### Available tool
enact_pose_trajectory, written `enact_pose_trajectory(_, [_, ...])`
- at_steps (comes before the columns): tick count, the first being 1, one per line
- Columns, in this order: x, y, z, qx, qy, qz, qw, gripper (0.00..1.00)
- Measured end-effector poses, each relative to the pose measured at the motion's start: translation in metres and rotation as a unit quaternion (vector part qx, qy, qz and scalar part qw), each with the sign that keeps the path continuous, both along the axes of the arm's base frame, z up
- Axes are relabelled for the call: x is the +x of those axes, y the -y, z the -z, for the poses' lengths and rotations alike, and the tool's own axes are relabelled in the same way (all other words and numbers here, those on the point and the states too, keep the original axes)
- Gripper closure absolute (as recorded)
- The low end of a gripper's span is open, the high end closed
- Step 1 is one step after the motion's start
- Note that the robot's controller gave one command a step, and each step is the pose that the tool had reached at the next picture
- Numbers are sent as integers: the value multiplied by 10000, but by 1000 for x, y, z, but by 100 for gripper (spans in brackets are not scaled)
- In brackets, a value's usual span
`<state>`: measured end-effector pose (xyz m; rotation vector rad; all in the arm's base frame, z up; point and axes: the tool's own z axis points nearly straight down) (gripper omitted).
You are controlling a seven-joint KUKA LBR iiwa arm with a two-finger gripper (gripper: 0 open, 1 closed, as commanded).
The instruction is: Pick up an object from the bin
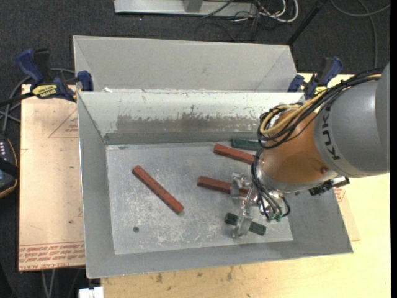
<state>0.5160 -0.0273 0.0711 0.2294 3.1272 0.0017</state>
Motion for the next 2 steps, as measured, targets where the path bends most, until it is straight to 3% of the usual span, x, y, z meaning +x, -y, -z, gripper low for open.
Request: enact_pose_trajectory(2, [1, -1, -1, 3, -21, 12, 10000, 0])
